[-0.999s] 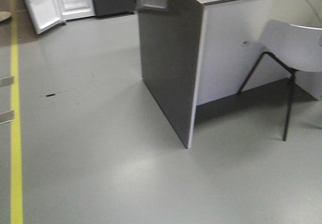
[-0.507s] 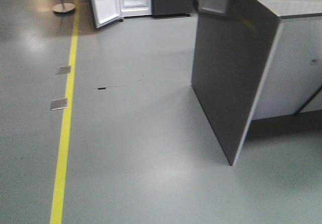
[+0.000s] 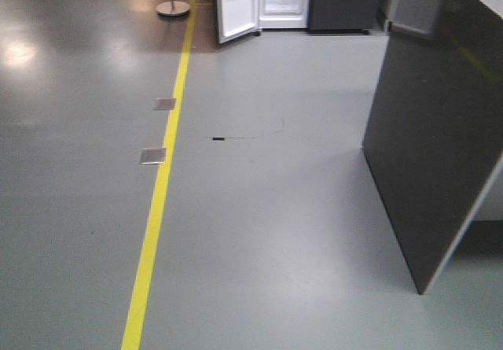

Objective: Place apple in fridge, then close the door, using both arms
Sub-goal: 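Drive toward the open white refrigerator carrying the apple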

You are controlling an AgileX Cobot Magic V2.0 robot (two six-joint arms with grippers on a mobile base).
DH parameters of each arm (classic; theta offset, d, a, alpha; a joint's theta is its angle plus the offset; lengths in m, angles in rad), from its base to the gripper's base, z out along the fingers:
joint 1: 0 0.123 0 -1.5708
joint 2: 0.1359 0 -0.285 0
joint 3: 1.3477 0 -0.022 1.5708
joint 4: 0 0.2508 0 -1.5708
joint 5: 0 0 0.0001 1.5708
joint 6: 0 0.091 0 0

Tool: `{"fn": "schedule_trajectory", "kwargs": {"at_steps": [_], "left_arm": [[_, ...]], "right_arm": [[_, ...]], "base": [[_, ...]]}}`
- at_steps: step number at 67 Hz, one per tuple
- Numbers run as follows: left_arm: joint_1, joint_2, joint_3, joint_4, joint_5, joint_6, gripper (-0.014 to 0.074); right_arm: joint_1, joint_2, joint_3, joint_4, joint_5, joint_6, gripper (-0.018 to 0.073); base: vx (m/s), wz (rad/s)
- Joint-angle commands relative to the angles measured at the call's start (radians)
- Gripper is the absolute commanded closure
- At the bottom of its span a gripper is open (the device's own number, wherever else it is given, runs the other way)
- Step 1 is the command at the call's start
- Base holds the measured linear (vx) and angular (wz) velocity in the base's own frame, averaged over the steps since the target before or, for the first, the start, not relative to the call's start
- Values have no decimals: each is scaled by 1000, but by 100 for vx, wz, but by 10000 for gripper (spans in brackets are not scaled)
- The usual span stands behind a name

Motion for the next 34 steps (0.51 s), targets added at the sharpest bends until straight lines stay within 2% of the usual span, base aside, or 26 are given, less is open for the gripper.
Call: {"fn": "schedule_trajectory", "kwargs": {"at_steps": [1, 34], "left_arm": [[1, -16, -19, -3, -73, -3, 603], [1, -16, -19, -3, -73, -3, 603]], "right_arm": [[0, -9, -29, 14, -84, -5, 356], [0, -9, -29, 14, -84, -5, 356]], "base": [[11, 33], [13, 22]]}}
